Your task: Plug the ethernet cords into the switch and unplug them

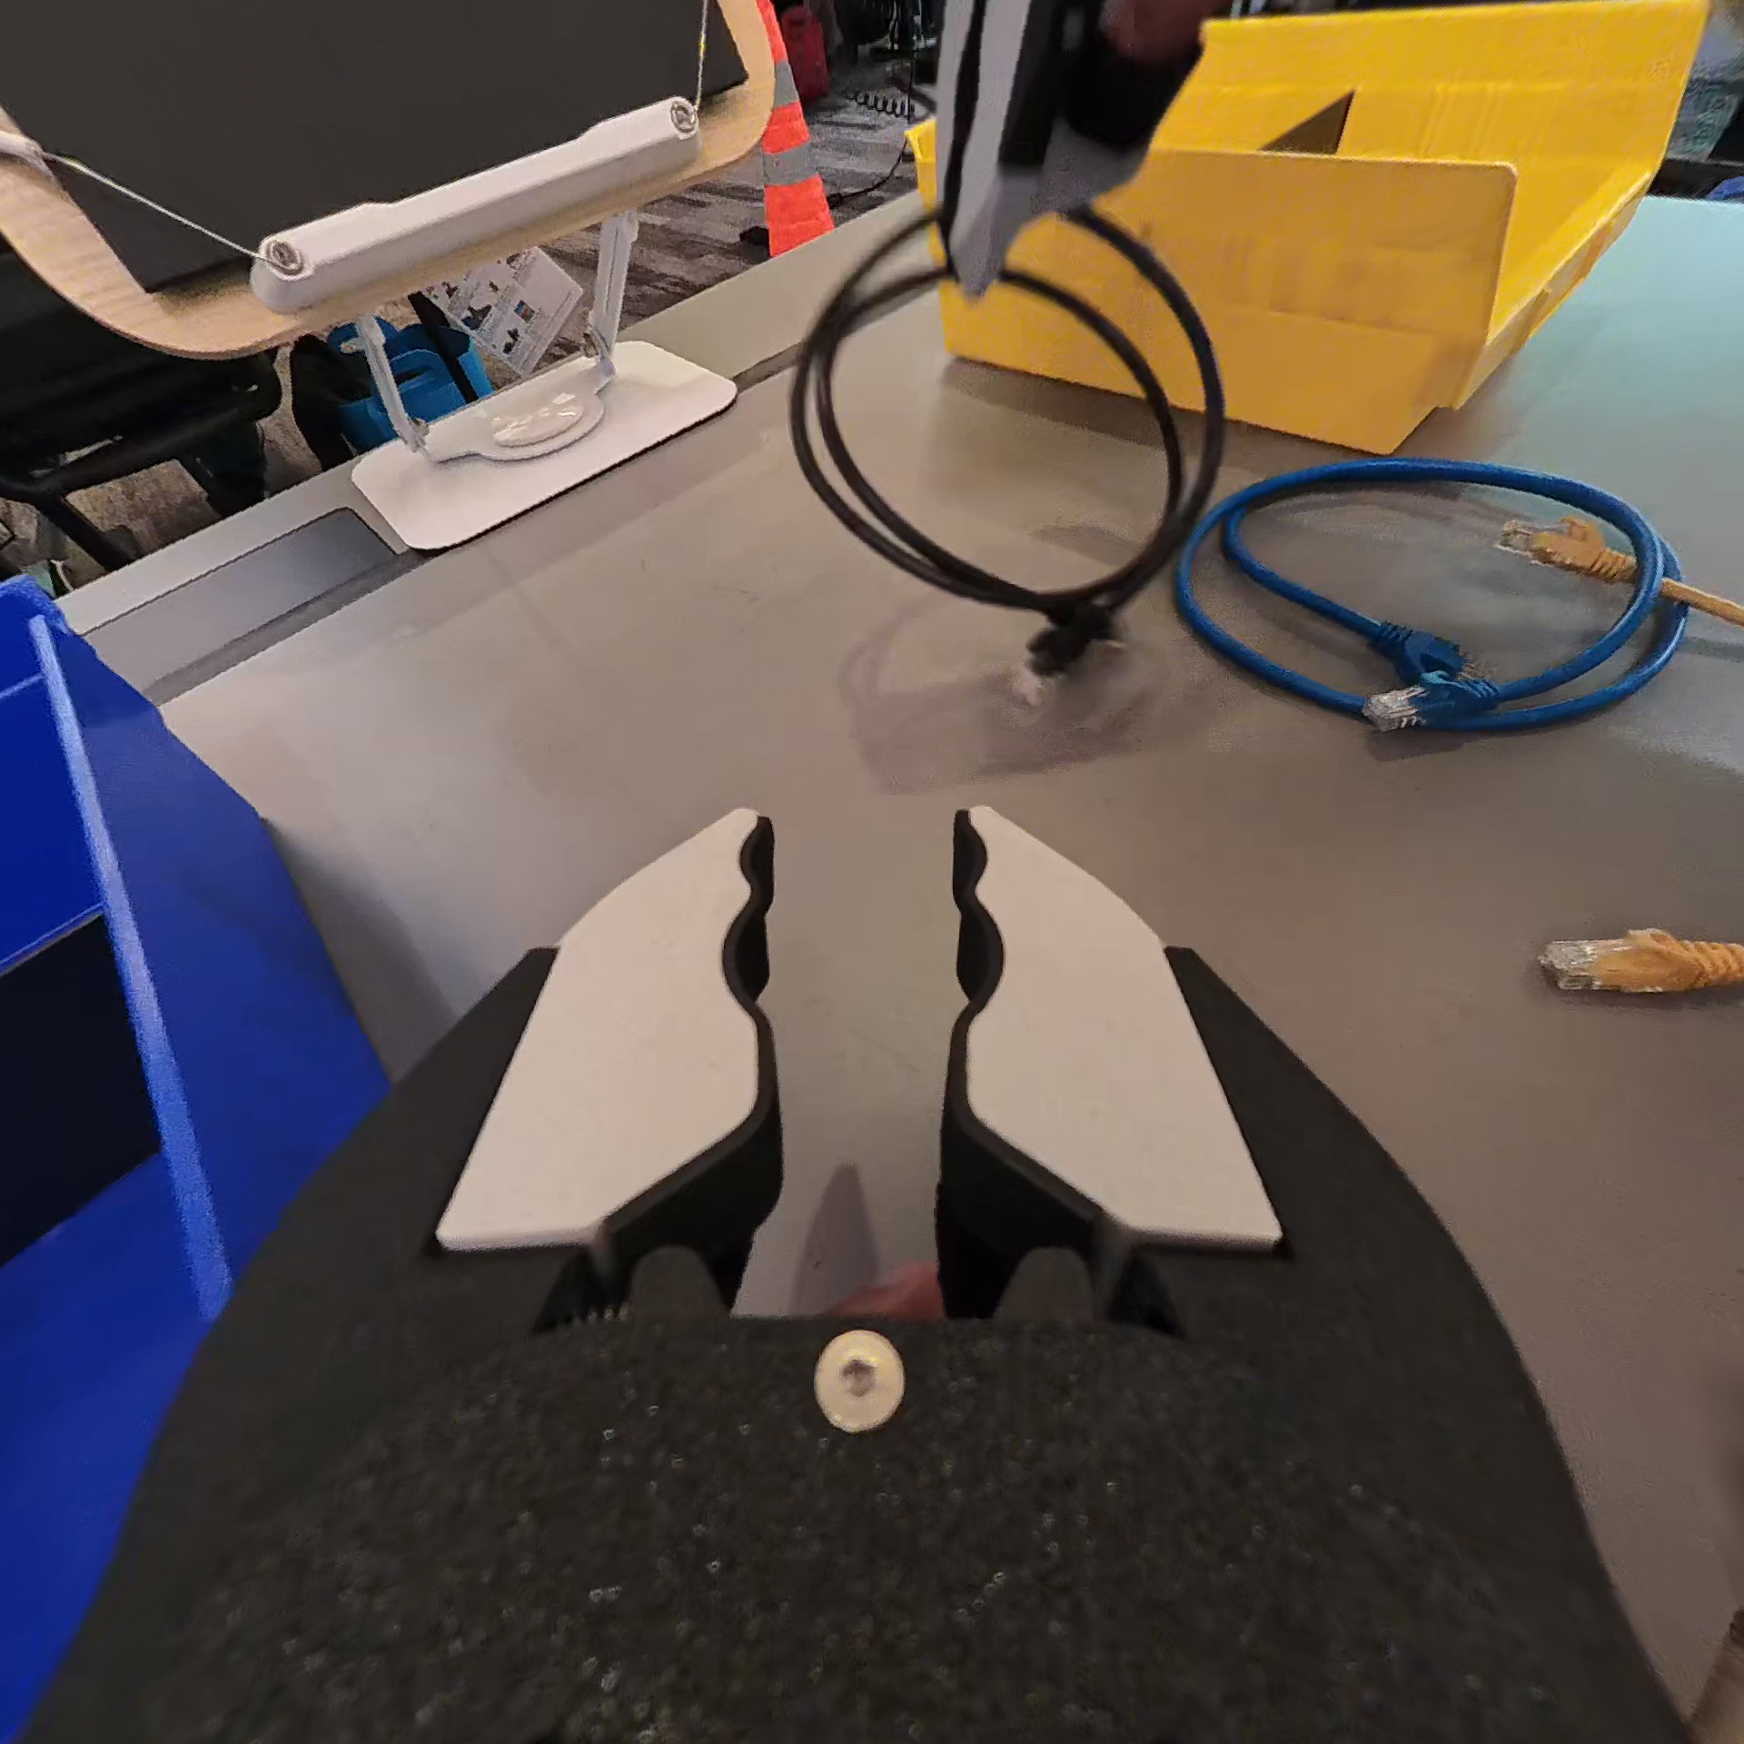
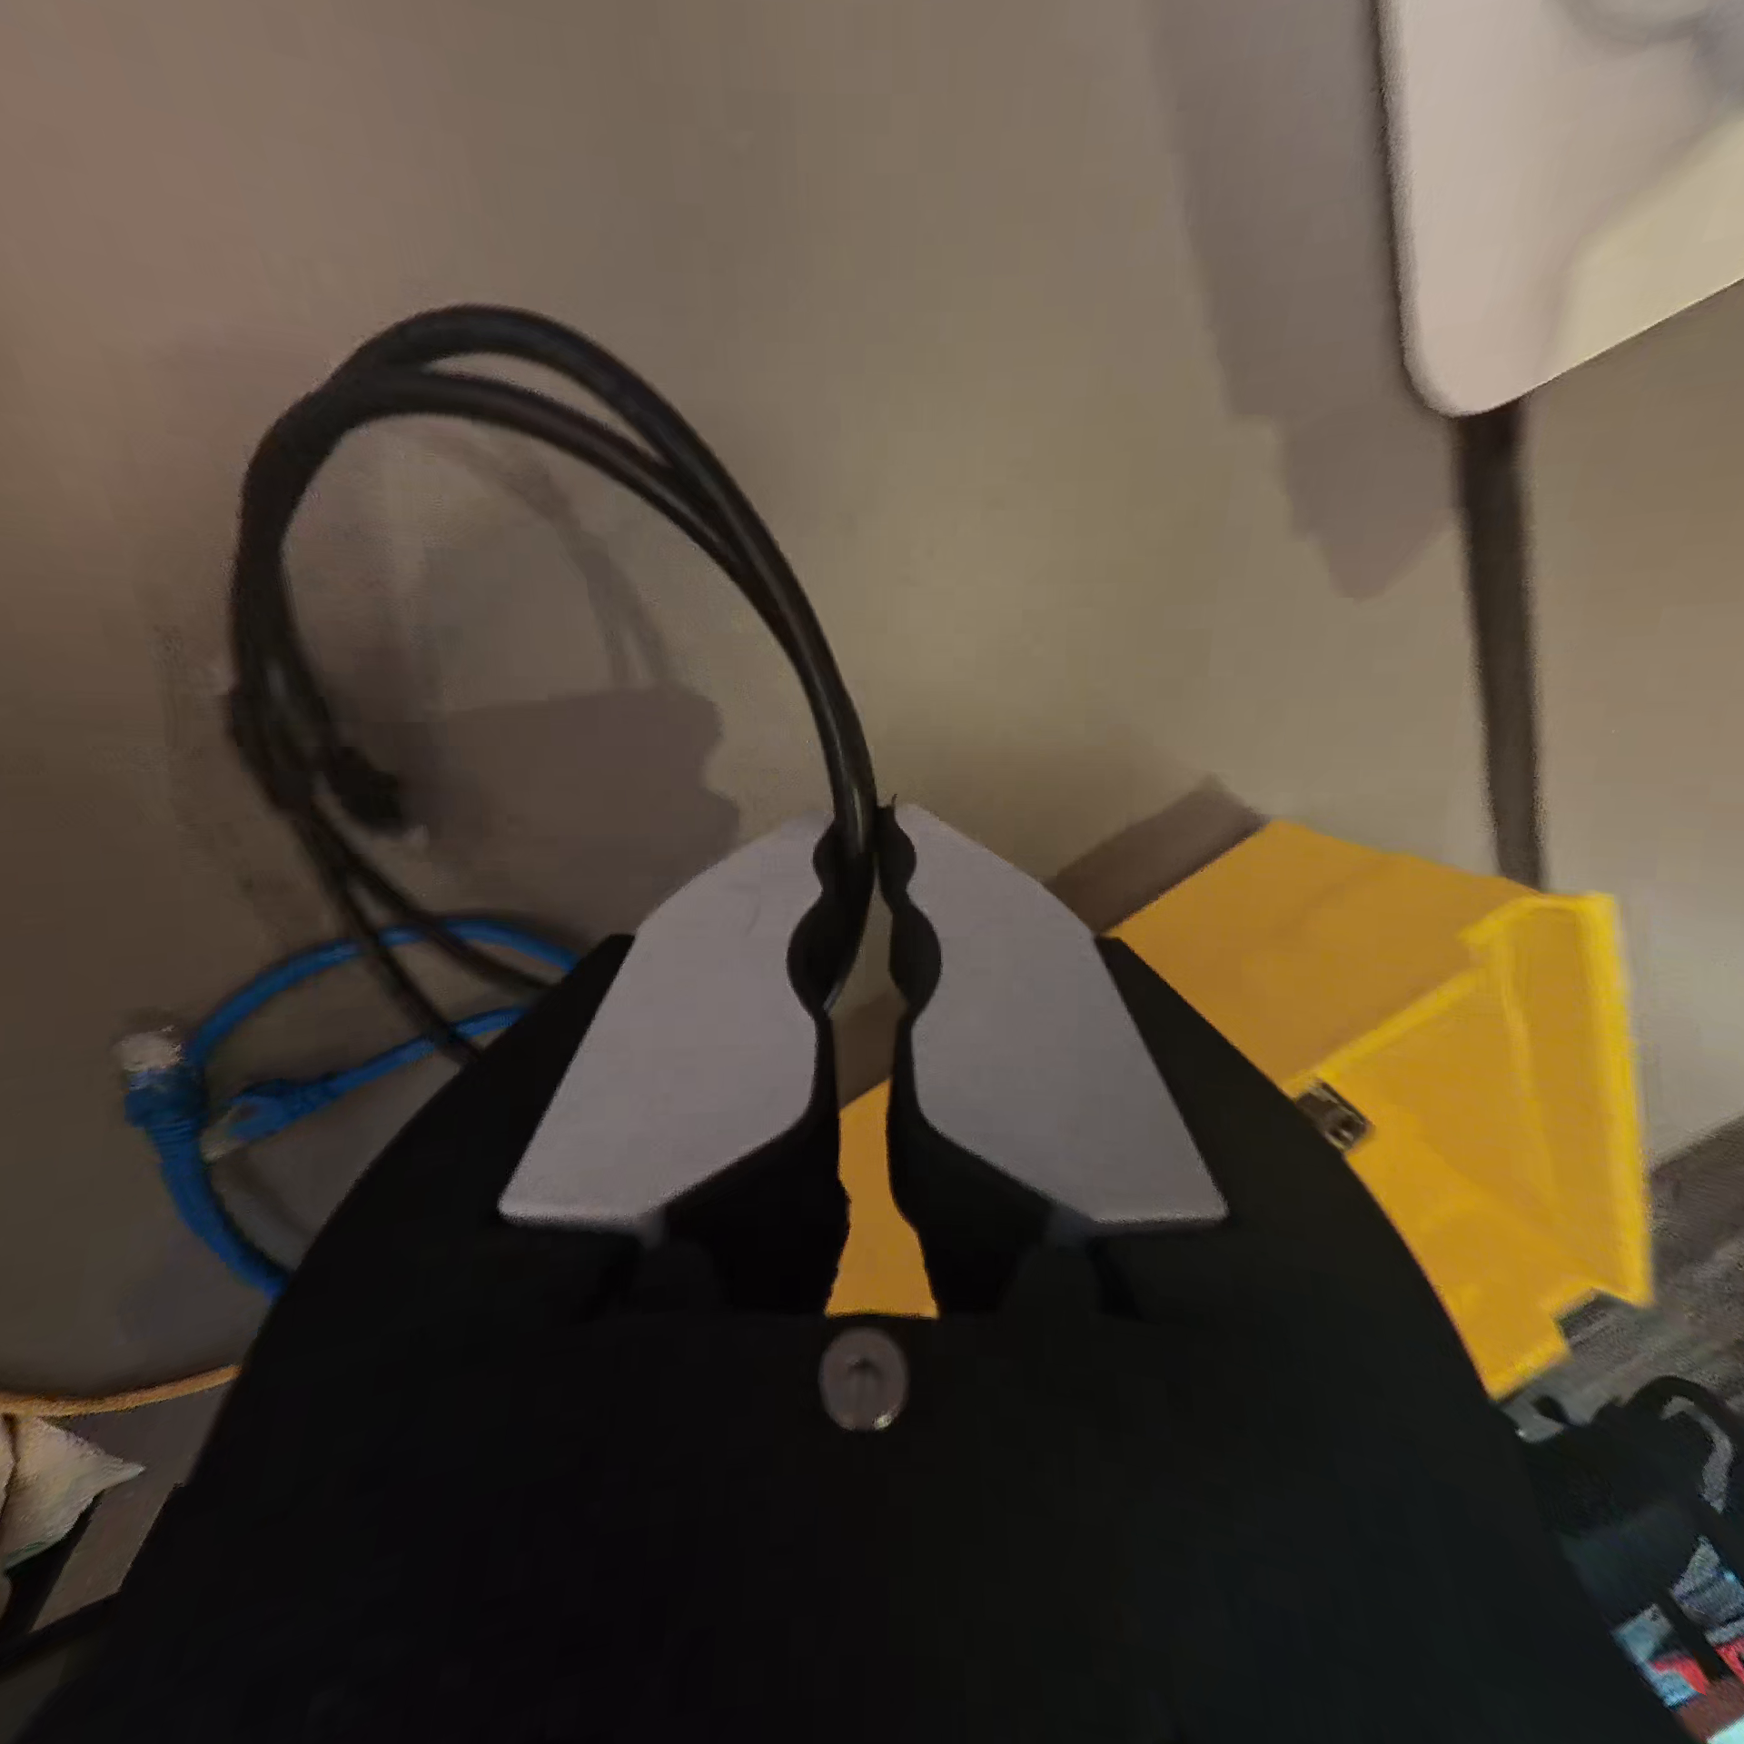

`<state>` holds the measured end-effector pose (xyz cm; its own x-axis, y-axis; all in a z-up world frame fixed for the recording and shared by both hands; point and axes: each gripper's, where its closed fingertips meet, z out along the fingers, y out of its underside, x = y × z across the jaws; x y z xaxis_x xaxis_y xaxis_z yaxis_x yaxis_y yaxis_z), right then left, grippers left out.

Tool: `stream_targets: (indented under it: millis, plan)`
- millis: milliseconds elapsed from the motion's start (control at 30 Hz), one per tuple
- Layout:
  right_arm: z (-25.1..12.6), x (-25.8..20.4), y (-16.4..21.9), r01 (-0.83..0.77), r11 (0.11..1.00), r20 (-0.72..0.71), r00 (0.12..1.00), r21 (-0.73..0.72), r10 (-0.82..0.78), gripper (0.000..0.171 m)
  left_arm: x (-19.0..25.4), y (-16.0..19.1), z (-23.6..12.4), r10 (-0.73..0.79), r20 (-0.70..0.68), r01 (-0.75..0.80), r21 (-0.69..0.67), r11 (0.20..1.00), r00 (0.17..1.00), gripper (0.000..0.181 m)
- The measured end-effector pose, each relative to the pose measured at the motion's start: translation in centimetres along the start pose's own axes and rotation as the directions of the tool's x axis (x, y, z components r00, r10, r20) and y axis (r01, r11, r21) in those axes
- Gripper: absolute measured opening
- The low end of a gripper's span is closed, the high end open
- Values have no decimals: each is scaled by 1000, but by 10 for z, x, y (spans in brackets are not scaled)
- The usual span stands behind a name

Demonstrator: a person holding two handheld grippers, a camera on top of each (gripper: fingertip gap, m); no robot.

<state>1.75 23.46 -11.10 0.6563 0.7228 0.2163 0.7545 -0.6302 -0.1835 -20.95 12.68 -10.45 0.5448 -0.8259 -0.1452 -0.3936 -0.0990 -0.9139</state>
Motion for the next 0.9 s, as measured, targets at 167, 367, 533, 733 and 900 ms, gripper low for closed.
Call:
stream_targets:
  millis: [167, 367, 533, 733, 900]
  plan:
    - [-93, 37, -11, 10, 991, -214, 977, 132, 19, 5, 0, 1, 1, 11, 6, -11, -9, 1000, 1000, 35]
    - [-174, 96, 45, -97, 978, -410, 897, 186, 167, 5, 2, 1, 1, 23, 8, -23, -9, 1000, 1000, 35]
    - [-179, 140, 129, -239, 955, -561, 773, 176, 297, 5, 1, 1, 1, 6, 2, -6, -4, 1000, 1000, 35]
    - [-120, 132, 212, -352, 927, -596, 720, 129, 356, 5, 2, 1, 2, 19, 9, -19, -13, 1000, 1000, 35]
    - [-69, 104, 247, -439, 894, -451, 782, 91, 430, 5, 1, 2, 2, 22, 11, -21, -15, 1000, 1000, 35]
